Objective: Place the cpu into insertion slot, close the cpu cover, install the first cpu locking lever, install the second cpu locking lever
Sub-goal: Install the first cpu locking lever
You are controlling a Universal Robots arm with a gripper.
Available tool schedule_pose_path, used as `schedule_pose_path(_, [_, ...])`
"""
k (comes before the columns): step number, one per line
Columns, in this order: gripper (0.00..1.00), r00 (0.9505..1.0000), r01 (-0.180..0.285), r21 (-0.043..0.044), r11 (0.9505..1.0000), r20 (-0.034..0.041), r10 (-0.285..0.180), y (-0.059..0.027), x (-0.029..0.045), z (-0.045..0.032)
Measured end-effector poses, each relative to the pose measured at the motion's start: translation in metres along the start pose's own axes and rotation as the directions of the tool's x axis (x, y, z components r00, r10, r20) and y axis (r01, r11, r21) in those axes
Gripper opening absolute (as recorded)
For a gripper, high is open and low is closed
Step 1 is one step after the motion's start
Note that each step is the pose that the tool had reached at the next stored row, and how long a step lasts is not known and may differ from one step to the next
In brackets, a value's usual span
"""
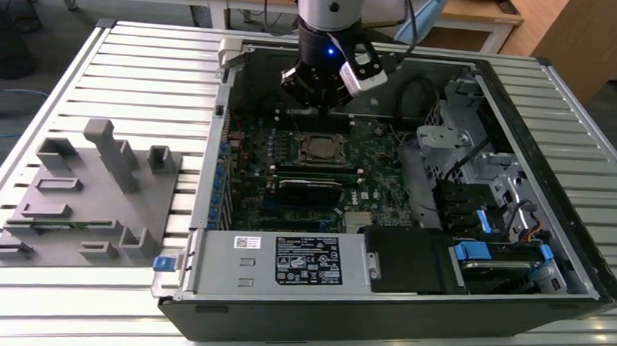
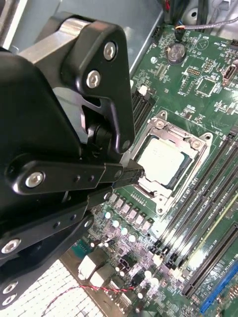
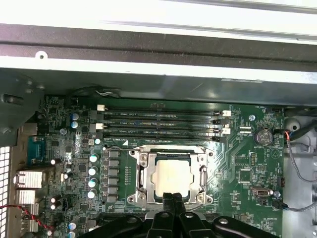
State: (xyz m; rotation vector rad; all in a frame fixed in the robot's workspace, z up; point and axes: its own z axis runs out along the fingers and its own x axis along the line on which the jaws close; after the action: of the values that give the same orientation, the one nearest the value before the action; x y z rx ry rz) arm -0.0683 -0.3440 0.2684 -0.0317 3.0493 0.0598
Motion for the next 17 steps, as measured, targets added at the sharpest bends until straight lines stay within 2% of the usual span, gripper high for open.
schedule_pose_path(5, [0.11,1.0000,0.000,0.0000,1.0000,-0.0003,0.000,0.0000,0.0000,-0.0001])
schedule_pose_path(6, [0.11,1.0000,0.000,0.0000,1.0000,-0.0034,0.000,0.0000,-0.0001,-0.0001])
schedule_pose_path(7, [0.11,0.9999,0.000,-0.0001,1.0000,-0.0121,0.000,0.0000,0.0000,0.0000])
schedule_pose_path(10, [0.11,0.9990,-0.002,-0.0007,1.0000,-0.0448,0.002,0.0000,0.0000,0.0005])
schedule_pose_path(11, [0.11,0.9986,-0.002,-0.0008,1.0000,-0.0521,0.002,0.0000,0.0001,0.0005])
schedule_pose_path(17, [0.11,0.9986,-0.002,-0.0009,1.0000,-0.0530,0.002,0.0000,0.0001,0.0005])
